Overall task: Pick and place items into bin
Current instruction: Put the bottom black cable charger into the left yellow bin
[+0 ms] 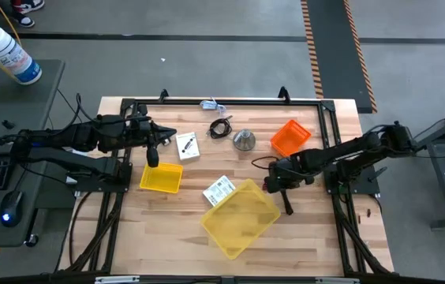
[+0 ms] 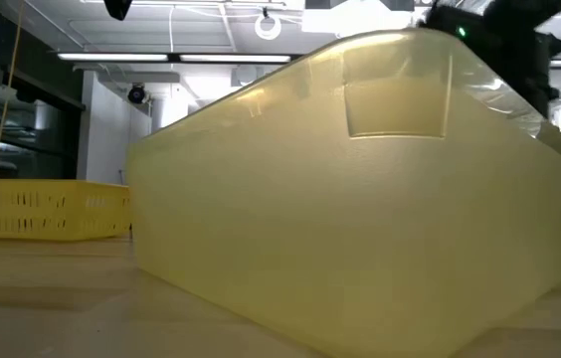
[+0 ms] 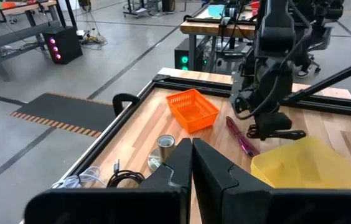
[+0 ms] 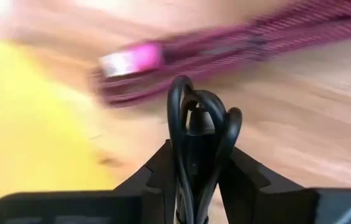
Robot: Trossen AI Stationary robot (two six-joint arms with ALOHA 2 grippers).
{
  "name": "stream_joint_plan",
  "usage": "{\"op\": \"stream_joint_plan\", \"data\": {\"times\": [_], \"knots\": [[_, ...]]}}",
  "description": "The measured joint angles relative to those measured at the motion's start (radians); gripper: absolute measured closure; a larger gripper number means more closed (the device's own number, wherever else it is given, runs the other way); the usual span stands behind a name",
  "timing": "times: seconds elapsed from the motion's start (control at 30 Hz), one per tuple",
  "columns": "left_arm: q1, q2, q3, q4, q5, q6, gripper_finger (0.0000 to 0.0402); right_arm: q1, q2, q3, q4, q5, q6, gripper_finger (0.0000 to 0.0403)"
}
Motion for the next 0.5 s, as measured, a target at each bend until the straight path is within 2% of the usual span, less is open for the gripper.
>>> {"op": "stream_joint_plan", "data": {"times": [0.17, 0.37, 0.5], "knots": [[0.000, 0.000, 0.000, 0.000, 0.000, 0.000, 0.0401, -0.003, 0.000, 0.170, -0.154, 0.049, -0.101, 0.0319], [0.000, 0.000, 0.000, 0.000, 0.000, 0.005, 0.0401, -0.056, -0.001, 0.390, -0.372, 0.233, -0.272, 0.0320], [0.000, 0.000, 0.000, 0.000, 0.000, 0.006, 0.0401, -0.101, -0.001, 0.519, -0.356, 0.352, -0.401, 0.0320]]}}
